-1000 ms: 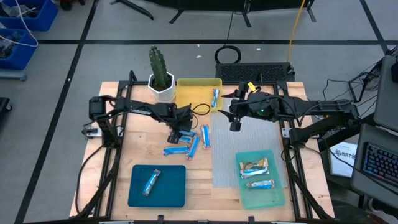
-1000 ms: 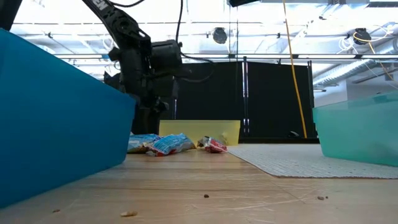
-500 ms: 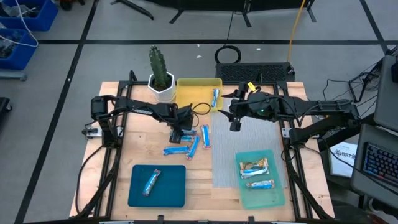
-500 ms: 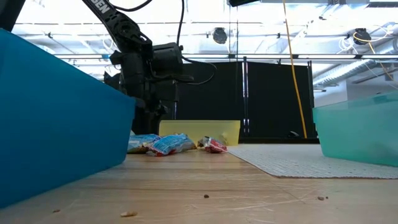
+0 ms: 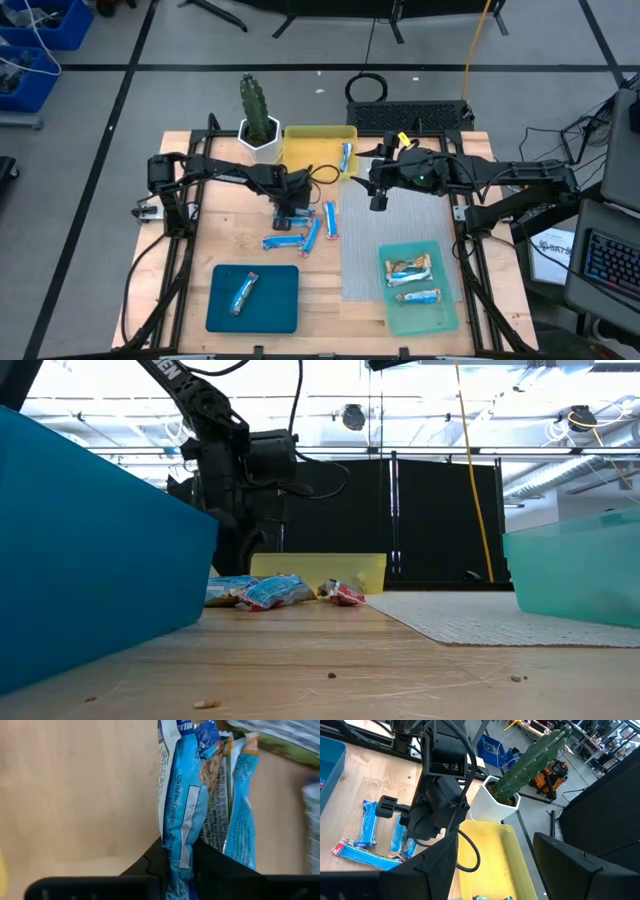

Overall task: Pick and place Granola Bars by type
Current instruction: Put the blue granola bar into the yellow bin

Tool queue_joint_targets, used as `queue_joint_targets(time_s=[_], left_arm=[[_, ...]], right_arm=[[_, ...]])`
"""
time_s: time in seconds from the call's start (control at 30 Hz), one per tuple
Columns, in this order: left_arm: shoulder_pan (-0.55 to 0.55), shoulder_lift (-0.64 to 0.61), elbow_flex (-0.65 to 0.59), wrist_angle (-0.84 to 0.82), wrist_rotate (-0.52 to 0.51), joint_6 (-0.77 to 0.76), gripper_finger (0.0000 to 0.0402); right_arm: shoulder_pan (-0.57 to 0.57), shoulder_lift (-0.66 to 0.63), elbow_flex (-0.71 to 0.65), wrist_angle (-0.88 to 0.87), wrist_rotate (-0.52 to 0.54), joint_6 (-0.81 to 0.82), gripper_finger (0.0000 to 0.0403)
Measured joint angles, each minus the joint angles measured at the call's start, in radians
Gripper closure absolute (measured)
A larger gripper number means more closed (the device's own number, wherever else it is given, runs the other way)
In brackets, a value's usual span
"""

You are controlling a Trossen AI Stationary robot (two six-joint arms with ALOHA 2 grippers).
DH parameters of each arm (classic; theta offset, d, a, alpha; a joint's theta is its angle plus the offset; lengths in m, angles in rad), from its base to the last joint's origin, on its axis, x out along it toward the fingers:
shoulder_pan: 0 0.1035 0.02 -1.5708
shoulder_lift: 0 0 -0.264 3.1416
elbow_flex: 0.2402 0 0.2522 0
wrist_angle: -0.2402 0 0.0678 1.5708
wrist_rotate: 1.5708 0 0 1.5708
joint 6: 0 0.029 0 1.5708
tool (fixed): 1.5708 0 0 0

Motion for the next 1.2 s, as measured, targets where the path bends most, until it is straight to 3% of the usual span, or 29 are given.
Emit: queue_joint_targets(time_s=[0.2, 0.5, 0.67, 0.9, 1.2], left_arm=[[0.000, 0.000, 0.054, -0.065, 0.014, -0.013, 0.0367], [0.000, -0.002, 0.146, -0.187, -0.022, -0.068, 0.0378], [-0.001, -0.035, 0.204, -0.214, 0.005, -0.097, 0.0379], [0.016, -0.196, 0.227, -0.196, 0.058, -0.132, 0.0381], [0.035, -0.435, 0.229, -0.069, 0.158, -0.199, 0.0382]], right_arm=[[0.000, 0.000, 0.000, 0.000, 0.000, 0.000, 0.0151], [0.000, 0.000, 0.000, 0.000, 0.006, -0.018, 0.0151], [0.000, -0.001, 0.000, 0.048, 0.084, -0.039, 0.0151], [-0.009, -0.074, 0.001, 0.065, 0.052, 0.114, 0.0151], [-0.009, -0.206, 0.001, -0.138, 0.052, 0.277, 0.0151]])
